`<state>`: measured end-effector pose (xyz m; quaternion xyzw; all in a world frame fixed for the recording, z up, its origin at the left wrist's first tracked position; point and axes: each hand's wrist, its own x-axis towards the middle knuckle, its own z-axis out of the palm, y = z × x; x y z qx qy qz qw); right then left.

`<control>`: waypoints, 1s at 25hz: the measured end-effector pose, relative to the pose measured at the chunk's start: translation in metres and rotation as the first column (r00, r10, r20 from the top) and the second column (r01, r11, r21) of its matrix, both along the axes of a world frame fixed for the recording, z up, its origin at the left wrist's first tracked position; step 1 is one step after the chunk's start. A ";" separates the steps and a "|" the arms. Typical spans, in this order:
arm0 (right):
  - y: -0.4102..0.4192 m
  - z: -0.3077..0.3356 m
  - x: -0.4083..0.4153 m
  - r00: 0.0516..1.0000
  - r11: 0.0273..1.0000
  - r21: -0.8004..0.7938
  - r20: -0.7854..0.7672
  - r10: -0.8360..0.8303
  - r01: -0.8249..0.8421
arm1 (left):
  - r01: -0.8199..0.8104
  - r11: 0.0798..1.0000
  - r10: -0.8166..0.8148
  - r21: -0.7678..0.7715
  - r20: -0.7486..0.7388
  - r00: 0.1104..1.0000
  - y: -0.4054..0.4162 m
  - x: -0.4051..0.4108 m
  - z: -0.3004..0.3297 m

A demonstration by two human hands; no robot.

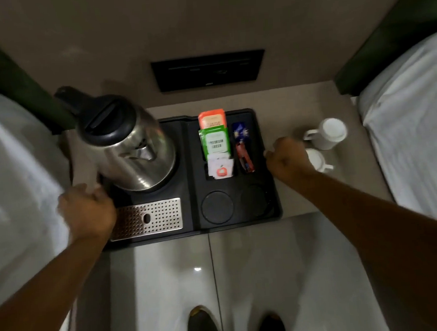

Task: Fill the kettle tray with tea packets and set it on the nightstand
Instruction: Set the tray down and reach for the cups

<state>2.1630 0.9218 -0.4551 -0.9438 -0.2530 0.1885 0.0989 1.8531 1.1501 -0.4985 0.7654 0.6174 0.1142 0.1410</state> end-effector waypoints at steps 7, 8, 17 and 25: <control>-0.079 0.016 0.110 0.995 0.995 -0.100 0.098 0.005 0.004 | 0.885 0.457 -0.865 -0.090 0.189 0.466 -0.207 0.177 0.040; -0.078 0.011 0.118 0.996 0.987 -0.155 0.061 0.060 -0.050 | 0.911 0.396 -0.900 -0.114 0.147 0.410 -0.218 0.218 0.040; -0.071 -0.028 0.141 0.998 0.999 -0.011 -0.023 0.051 -0.052 | 0.879 0.316 -0.924 -0.358 0.096 0.371 -0.220 0.320 -0.002; -0.089 0.025 0.058 0.995 0.963 0.251 0.021 0.098 -0.100 | 0.877 0.449 -0.858 -0.171 0.191 0.477 -0.149 0.169 0.058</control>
